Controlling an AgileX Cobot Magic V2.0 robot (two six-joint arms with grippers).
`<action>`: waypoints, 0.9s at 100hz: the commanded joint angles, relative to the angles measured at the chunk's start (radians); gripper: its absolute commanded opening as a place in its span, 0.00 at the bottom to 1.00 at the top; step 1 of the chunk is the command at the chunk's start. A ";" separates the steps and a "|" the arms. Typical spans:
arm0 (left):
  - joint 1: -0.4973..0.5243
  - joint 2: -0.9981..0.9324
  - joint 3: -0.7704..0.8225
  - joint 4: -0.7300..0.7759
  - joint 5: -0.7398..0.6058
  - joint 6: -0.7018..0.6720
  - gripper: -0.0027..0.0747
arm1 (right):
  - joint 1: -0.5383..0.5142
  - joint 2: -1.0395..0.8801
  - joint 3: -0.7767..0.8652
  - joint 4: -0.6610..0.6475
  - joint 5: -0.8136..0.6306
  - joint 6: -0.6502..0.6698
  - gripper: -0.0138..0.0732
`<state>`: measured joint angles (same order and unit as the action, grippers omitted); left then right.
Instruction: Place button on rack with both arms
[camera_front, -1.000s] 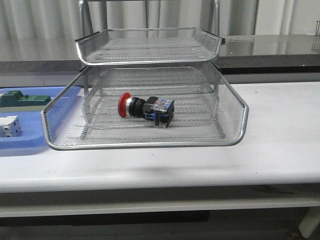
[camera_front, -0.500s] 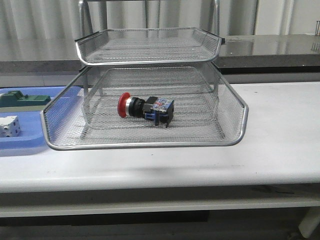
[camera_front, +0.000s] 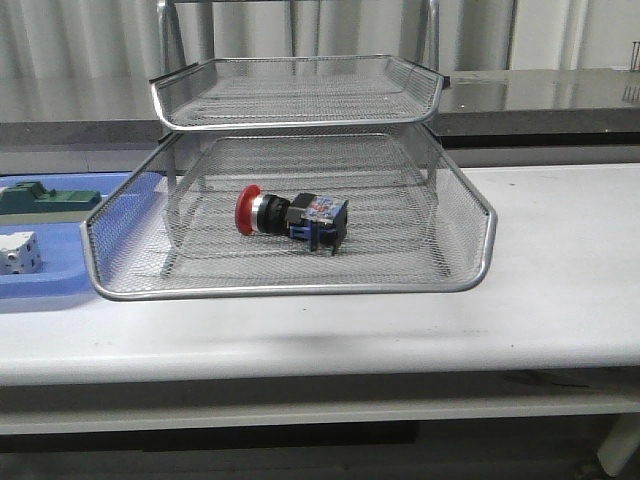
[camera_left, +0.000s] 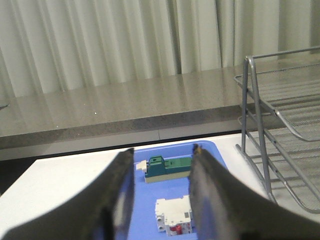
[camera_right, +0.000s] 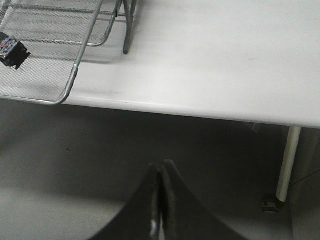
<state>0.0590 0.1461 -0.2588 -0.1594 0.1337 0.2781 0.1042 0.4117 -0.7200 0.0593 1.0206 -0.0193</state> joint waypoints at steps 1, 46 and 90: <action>0.001 0.011 -0.026 -0.014 -0.120 -0.010 0.18 | -0.003 0.004 -0.032 -0.005 -0.058 -0.002 0.08; 0.001 0.011 -0.026 -0.014 -0.152 -0.010 0.01 | -0.003 0.004 -0.032 -0.005 -0.058 -0.002 0.08; 0.001 0.011 -0.026 -0.014 -0.152 -0.010 0.01 | -0.003 0.004 -0.032 -0.005 -0.058 -0.002 0.08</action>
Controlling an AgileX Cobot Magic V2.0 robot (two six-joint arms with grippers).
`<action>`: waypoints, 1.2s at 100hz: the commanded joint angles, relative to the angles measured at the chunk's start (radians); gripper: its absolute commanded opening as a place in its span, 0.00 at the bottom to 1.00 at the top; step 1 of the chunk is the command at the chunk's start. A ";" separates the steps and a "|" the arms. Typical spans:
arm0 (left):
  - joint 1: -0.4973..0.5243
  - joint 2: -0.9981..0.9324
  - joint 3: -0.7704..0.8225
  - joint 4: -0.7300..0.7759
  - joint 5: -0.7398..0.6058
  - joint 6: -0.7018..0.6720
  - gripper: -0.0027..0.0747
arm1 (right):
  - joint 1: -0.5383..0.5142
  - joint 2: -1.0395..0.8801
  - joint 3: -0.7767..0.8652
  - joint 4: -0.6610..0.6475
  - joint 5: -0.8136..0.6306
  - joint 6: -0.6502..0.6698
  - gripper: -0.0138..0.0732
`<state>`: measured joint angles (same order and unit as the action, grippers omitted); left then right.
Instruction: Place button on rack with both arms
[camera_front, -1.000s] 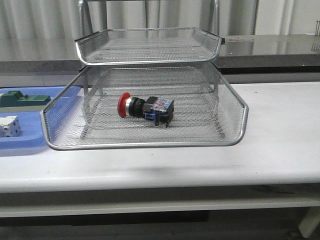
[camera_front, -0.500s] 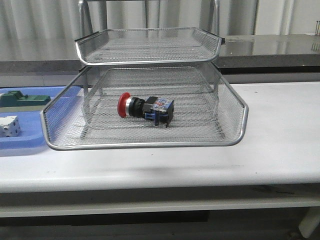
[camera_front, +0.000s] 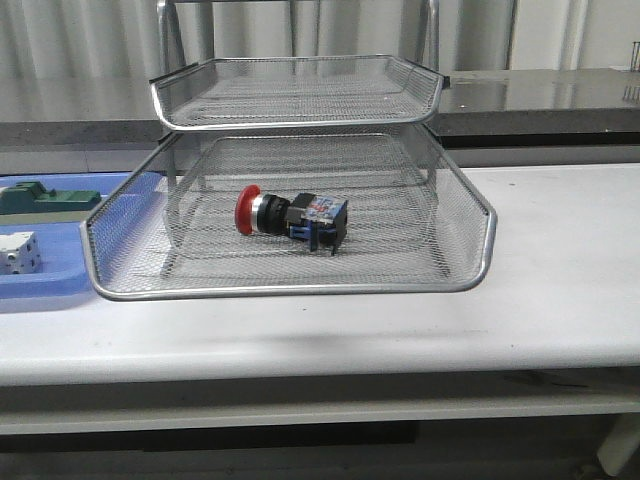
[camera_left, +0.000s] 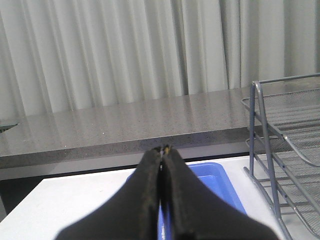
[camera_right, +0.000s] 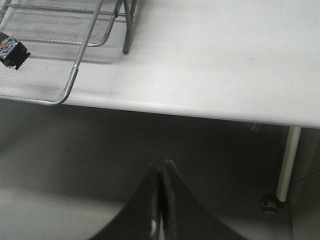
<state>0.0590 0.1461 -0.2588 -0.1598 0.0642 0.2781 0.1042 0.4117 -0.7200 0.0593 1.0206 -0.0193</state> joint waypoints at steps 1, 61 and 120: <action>0.001 0.011 -0.026 -0.014 -0.082 -0.010 0.01 | -0.003 0.004 -0.032 -0.005 -0.058 -0.002 0.08; 0.001 0.011 -0.026 -0.014 -0.082 -0.010 0.01 | -0.003 0.169 -0.032 0.257 -0.136 -0.005 0.08; 0.001 0.011 -0.026 -0.014 -0.082 -0.010 0.01 | 0.013 0.617 -0.032 0.564 -0.290 -0.229 0.08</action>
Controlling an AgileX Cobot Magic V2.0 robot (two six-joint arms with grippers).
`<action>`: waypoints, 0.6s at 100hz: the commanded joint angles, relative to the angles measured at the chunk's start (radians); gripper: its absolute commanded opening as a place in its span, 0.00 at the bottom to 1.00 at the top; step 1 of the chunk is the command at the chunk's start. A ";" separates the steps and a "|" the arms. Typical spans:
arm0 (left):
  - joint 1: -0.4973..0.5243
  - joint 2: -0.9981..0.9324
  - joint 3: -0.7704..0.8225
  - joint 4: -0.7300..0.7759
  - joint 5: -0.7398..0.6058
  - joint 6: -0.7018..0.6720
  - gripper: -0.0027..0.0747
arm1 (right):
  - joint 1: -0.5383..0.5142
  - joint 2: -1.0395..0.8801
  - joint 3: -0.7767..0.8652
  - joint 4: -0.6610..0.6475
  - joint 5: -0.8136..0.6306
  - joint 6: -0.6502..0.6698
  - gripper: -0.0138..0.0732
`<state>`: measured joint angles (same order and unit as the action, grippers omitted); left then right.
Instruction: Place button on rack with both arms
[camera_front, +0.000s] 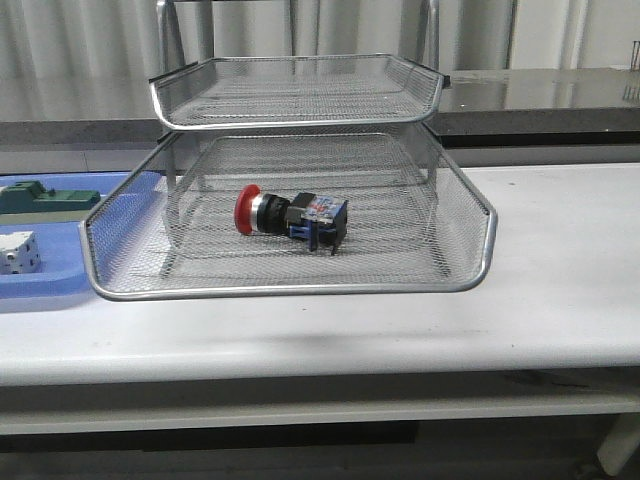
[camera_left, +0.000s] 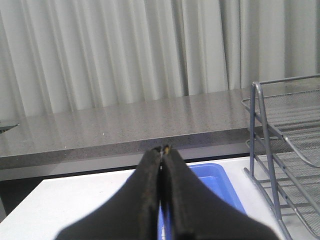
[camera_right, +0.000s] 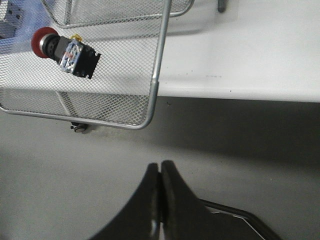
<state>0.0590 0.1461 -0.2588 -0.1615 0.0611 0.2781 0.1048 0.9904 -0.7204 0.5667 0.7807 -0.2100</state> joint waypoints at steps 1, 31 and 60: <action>0.001 0.011 -0.026 -0.012 -0.079 -0.010 0.01 | 0.018 0.047 -0.032 0.057 -0.052 -0.038 0.08; 0.001 0.011 -0.026 -0.012 -0.079 -0.010 0.01 | 0.223 0.207 -0.032 0.100 -0.151 -0.043 0.08; 0.001 0.011 -0.026 -0.012 -0.079 -0.010 0.01 | 0.360 0.335 -0.032 0.158 -0.213 -0.043 0.08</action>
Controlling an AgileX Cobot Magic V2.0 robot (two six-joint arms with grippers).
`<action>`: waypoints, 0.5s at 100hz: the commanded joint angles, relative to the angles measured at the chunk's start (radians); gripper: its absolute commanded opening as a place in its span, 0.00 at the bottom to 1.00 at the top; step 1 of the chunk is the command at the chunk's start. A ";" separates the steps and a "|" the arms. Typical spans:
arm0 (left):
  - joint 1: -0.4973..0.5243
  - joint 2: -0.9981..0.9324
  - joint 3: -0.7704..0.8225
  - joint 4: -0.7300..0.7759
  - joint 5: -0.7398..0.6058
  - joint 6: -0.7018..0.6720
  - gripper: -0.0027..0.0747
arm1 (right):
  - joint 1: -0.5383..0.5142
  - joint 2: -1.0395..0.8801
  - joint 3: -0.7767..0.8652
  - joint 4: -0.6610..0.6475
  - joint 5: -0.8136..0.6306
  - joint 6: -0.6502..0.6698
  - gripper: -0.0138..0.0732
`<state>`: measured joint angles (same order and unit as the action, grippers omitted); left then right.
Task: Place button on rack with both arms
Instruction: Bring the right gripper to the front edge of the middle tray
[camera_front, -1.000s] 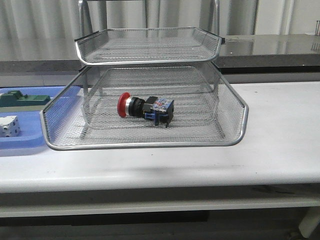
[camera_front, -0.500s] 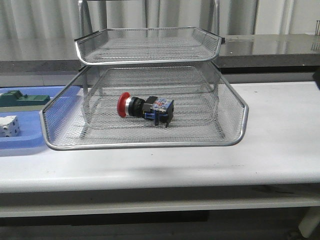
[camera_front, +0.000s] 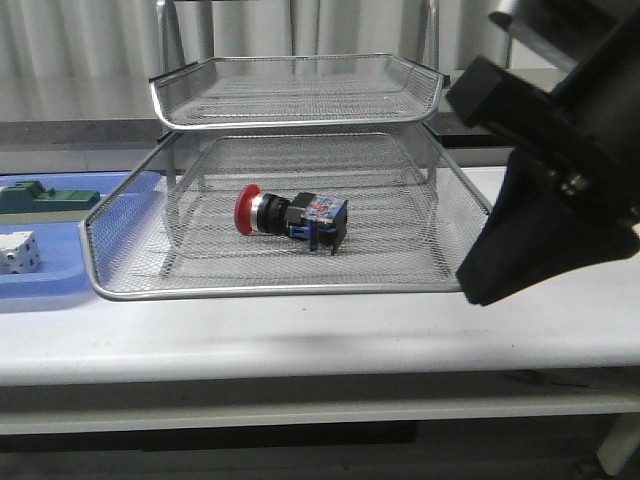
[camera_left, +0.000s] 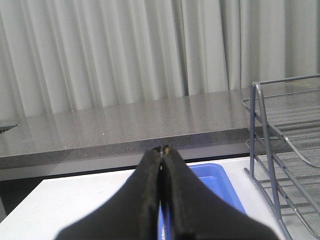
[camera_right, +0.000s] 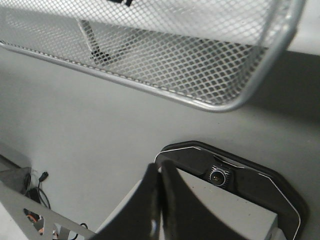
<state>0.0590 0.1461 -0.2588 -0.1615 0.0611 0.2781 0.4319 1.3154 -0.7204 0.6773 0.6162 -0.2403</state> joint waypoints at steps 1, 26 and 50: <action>0.001 0.011 -0.026 -0.012 -0.079 -0.010 0.01 | 0.036 0.013 -0.032 0.049 -0.054 -0.012 0.08; 0.001 0.011 -0.026 -0.012 -0.079 -0.010 0.01 | 0.129 0.120 -0.032 0.083 -0.174 -0.012 0.08; 0.001 0.011 -0.026 -0.012 -0.079 -0.010 0.01 | 0.183 0.199 -0.032 0.112 -0.281 -0.012 0.08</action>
<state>0.0590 0.1461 -0.2588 -0.1615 0.0611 0.2781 0.6021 1.5234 -0.7244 0.7585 0.3951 -0.2428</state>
